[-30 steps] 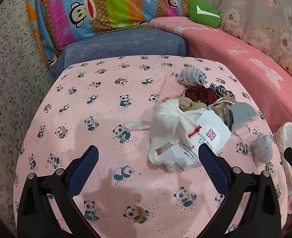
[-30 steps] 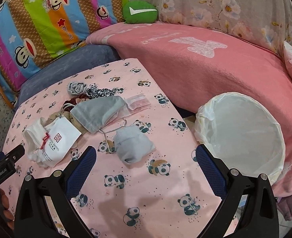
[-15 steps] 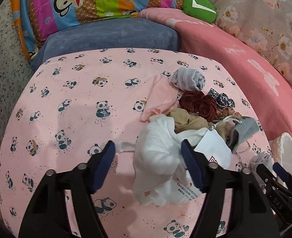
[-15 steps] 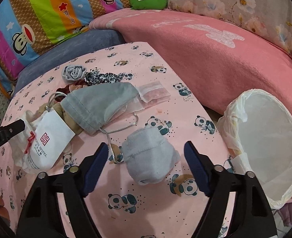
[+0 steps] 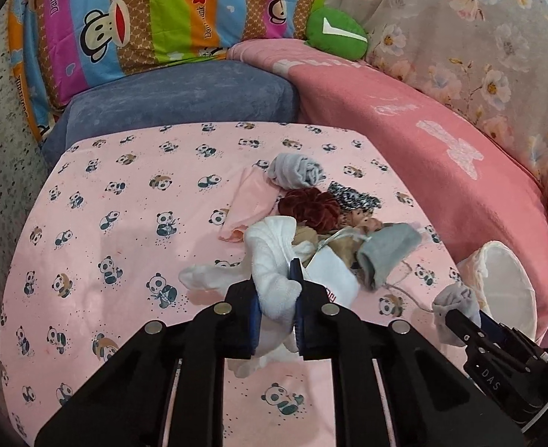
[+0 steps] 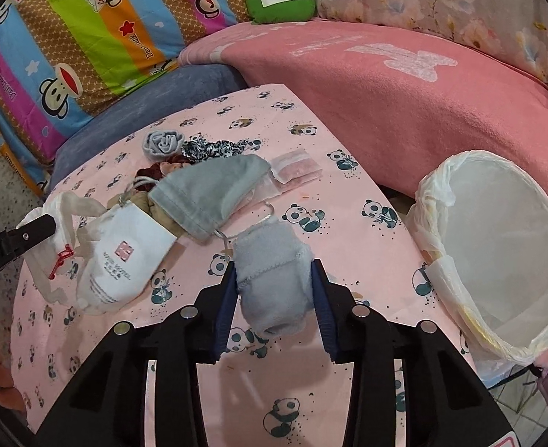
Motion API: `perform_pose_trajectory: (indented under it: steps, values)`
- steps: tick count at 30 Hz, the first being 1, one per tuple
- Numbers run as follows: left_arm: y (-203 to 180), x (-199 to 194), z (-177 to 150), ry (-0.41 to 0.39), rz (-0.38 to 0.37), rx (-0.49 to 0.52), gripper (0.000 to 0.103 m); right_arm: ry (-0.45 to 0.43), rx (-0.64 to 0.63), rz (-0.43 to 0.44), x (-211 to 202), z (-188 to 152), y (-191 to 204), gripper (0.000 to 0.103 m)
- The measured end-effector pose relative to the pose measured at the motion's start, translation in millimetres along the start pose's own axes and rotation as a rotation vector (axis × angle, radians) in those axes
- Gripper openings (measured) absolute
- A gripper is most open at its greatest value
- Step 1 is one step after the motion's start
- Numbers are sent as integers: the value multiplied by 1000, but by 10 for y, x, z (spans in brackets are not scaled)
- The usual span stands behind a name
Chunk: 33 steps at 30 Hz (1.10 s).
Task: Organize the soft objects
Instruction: 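Grasp the light blue sock with the right tool while the left tool grasps a white sock, then carry both items over the white mesh bin and open both tools to drop them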
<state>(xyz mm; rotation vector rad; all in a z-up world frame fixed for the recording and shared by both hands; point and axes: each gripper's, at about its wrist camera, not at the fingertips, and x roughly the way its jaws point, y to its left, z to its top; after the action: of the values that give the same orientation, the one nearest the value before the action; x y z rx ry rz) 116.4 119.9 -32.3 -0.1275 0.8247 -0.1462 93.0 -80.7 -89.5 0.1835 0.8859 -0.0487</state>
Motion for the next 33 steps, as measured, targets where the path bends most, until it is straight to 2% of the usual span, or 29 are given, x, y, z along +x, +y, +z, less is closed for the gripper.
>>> perform_pose_trajectory:
  steps: [13, 22, 33]
  values:
    - [-813, -448, 8, -67, -144, 126, 14, -122, 59, 30, -728, 89, -322, 39]
    - [-1313, -458, -56, -48, -265, 190, 14, -178, 131, -19, -967, 111, -778, 39]
    - [-2043, -210, -195, 25, -357, 305, 14, -175, 279, -122, -954, 0, -1574, 39]
